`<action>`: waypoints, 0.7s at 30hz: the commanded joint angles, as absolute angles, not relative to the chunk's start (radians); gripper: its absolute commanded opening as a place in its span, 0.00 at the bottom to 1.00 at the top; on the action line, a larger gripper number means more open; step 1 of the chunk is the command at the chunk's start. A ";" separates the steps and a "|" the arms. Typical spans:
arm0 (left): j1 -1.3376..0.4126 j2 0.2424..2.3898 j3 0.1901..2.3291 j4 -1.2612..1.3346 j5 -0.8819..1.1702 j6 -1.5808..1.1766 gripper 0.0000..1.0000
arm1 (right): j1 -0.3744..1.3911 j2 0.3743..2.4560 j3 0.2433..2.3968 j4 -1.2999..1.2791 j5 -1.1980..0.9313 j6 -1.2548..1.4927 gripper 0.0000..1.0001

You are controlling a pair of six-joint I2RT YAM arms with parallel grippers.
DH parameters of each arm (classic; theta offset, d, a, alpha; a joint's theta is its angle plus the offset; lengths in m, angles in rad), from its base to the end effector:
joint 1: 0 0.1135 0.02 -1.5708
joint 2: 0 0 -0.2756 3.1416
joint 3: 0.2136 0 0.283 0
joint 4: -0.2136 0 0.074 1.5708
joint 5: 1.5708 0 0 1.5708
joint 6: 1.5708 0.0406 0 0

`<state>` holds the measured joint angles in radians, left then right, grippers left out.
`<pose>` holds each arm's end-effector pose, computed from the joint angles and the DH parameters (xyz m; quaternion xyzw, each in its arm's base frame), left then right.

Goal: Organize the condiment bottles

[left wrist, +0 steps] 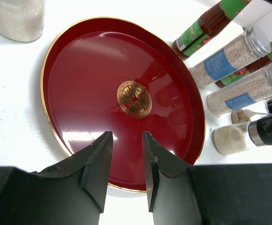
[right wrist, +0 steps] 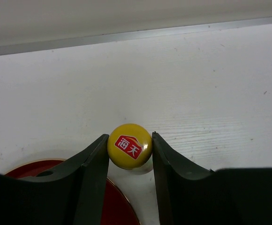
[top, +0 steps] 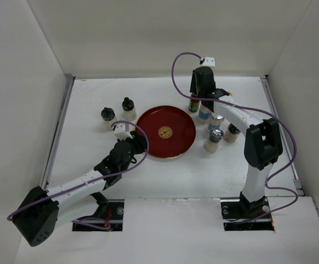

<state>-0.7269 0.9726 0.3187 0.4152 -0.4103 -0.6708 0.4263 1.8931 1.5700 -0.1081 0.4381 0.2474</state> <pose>0.1818 -0.1400 0.1943 -0.1042 0.7730 -0.2665 0.5662 0.4526 0.1866 0.2977 0.0433 0.8291 0.0013 0.5575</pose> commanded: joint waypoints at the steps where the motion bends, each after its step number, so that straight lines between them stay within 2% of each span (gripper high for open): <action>1: -0.719 0.976 0.301 0.491 -0.407 -0.684 0.29 | 0.427 1.827 1.652 0.083 0.471 0.221 0.30; 8: -0.690 0.965 0.256 0.557 -0.399 -0.687 0.28 | 0.462 1.775 1.733 0.075 0.479 0.173 0.29; 21: -0.660 0.963 0.204 0.627 -0.397 -0.687 0.28 | 0.639 1.775 1.632 0.147 0.463 0.202 0.29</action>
